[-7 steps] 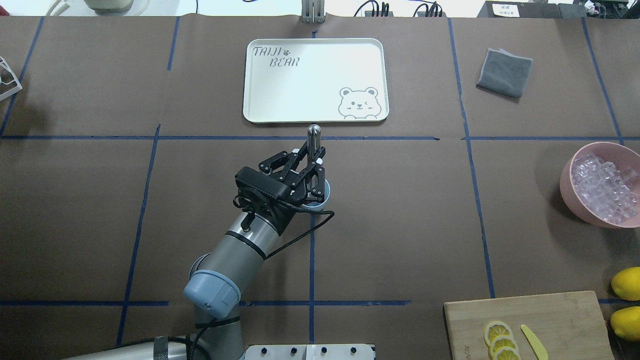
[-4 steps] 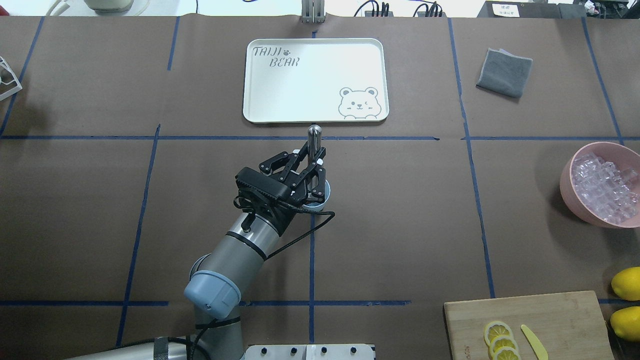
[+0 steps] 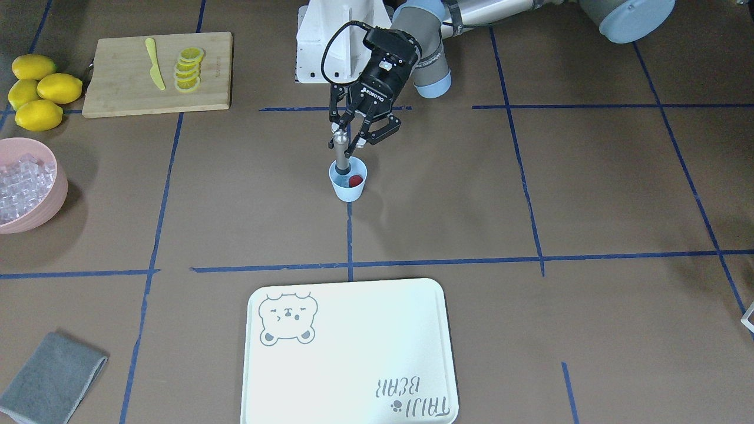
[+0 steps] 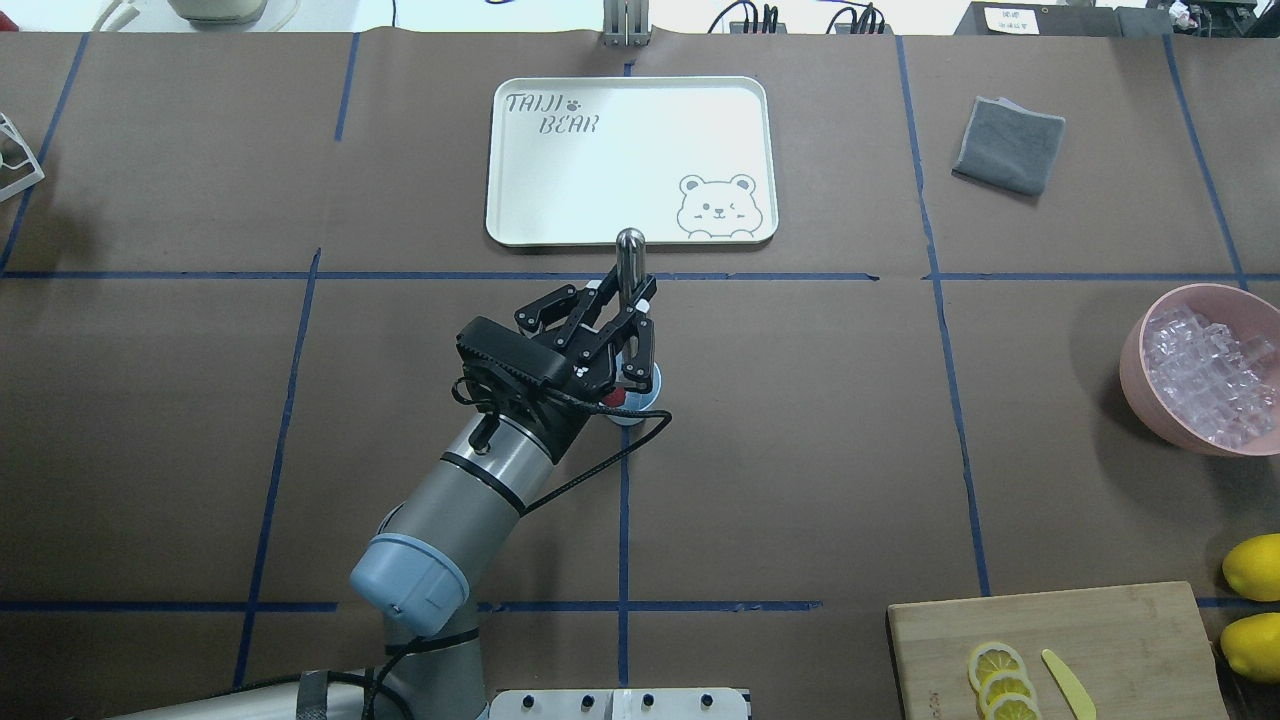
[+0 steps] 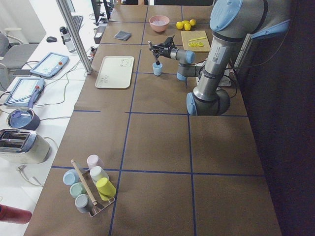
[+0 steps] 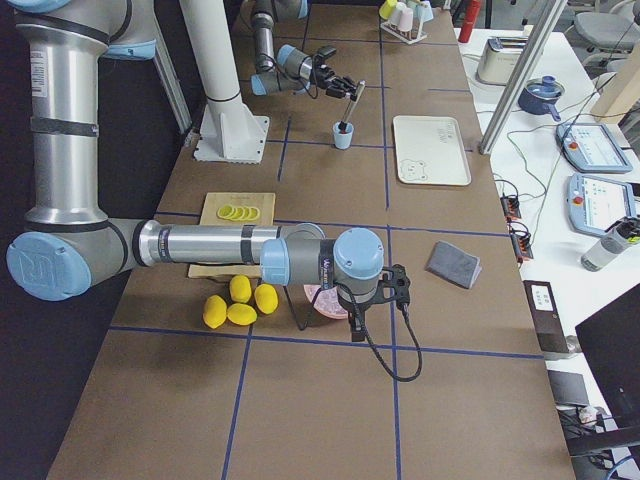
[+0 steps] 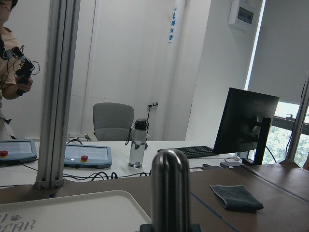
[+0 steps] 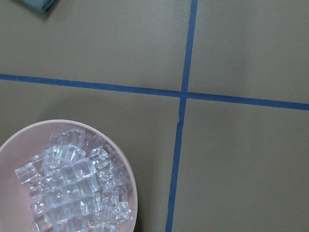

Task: Mash ice and strawberries in cup
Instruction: 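Press the steel rod down into the cup with the left gripper, then lift the rod out of the cup and carry it back with the left gripper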

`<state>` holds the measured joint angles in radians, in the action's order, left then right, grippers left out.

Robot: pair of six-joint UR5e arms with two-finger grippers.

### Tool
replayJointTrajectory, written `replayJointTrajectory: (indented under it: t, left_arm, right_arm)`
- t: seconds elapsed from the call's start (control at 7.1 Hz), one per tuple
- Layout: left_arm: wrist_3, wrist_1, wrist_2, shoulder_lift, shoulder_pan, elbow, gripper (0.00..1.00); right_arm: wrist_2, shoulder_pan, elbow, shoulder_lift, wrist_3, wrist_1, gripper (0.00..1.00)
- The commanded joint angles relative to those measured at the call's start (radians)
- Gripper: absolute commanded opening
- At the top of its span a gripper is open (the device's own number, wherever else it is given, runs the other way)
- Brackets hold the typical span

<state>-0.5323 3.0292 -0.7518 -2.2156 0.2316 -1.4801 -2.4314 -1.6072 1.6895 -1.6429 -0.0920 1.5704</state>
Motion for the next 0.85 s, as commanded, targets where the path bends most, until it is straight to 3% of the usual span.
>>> replayJointTrajectory:
  t: [0.0,0.28,0.7]
  left_arm:
    - [0.002,-0.012,-0.033,0.022,0.021,-0.090,0.00]
    - [-0.015,-0.010,-0.188,0.100,0.134,-0.179,0.00]
    - [-0.271,-0.052,-0.471,0.227,0.346,-0.170,0.00]
  right_arm:
    - [0.000,0.001,-0.002,0.001,-0.002,-0.003,0.99]
    - [0.005,0.001,-0.002,0.009,-0.002,-0.003,0.99]
    - [0.003,0.001,-0.001,0.011,-0.003,-0.004,0.99]
